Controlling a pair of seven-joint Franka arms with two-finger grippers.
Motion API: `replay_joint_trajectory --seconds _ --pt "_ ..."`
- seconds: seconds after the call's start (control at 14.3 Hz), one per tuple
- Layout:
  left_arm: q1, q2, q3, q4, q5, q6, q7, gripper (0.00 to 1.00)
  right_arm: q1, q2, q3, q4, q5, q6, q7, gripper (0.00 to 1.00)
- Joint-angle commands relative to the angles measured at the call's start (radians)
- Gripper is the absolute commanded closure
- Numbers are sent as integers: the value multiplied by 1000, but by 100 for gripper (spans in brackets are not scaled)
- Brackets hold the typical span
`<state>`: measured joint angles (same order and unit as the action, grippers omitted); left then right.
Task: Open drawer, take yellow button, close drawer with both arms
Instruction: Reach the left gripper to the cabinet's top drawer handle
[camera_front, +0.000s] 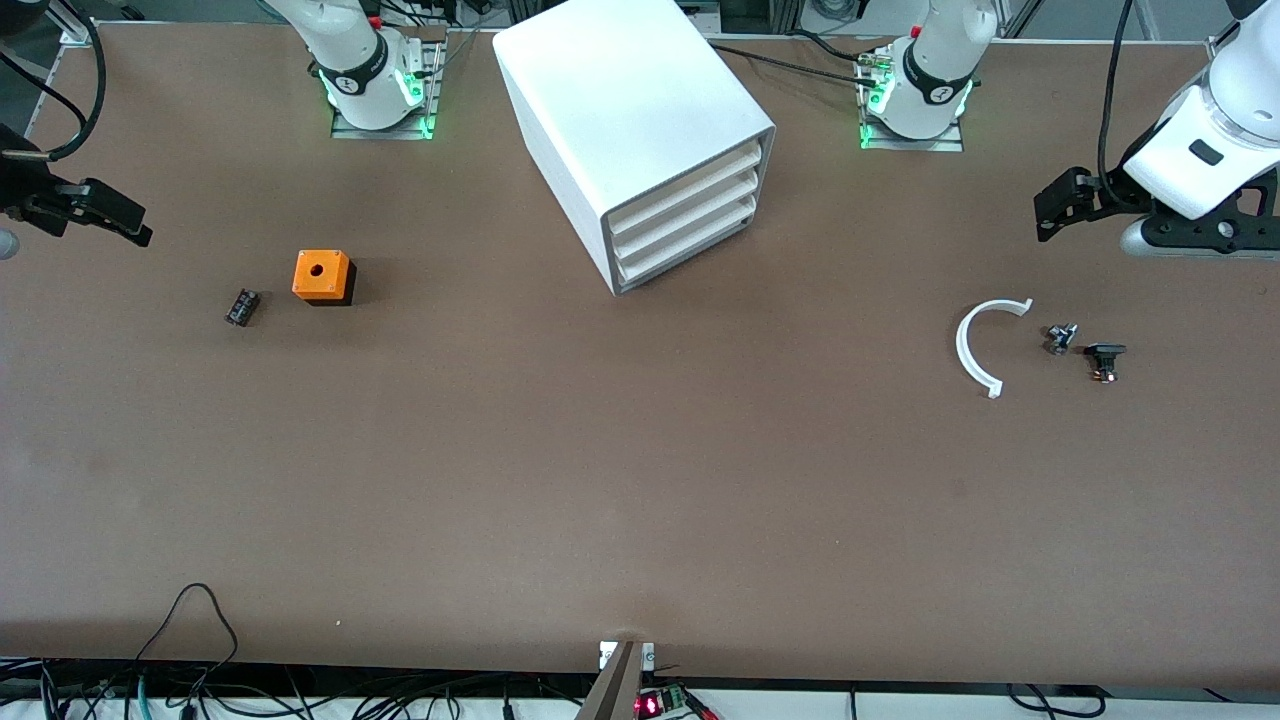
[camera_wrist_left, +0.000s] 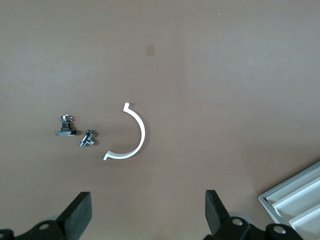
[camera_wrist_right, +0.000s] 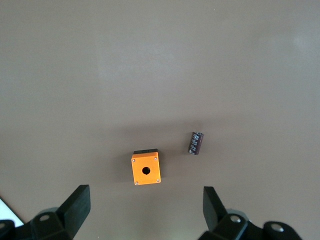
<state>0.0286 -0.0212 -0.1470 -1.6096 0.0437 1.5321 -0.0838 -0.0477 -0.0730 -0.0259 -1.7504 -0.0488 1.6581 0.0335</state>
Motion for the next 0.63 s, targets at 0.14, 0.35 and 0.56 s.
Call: replay_joint_trajectory --seconds 0.14,0.35,0.56 --pt "4 15 -8 37 13 -26 25 0 0 -2 0 6 17 14 -10 0" --pt "2 15 -9 37 15 -26 21 0 0 -4 1 5 3 20 -9 0" --pt "1 17 -9 39 13 -26 25 0 3 -2 3 6 1 26 -9 0"
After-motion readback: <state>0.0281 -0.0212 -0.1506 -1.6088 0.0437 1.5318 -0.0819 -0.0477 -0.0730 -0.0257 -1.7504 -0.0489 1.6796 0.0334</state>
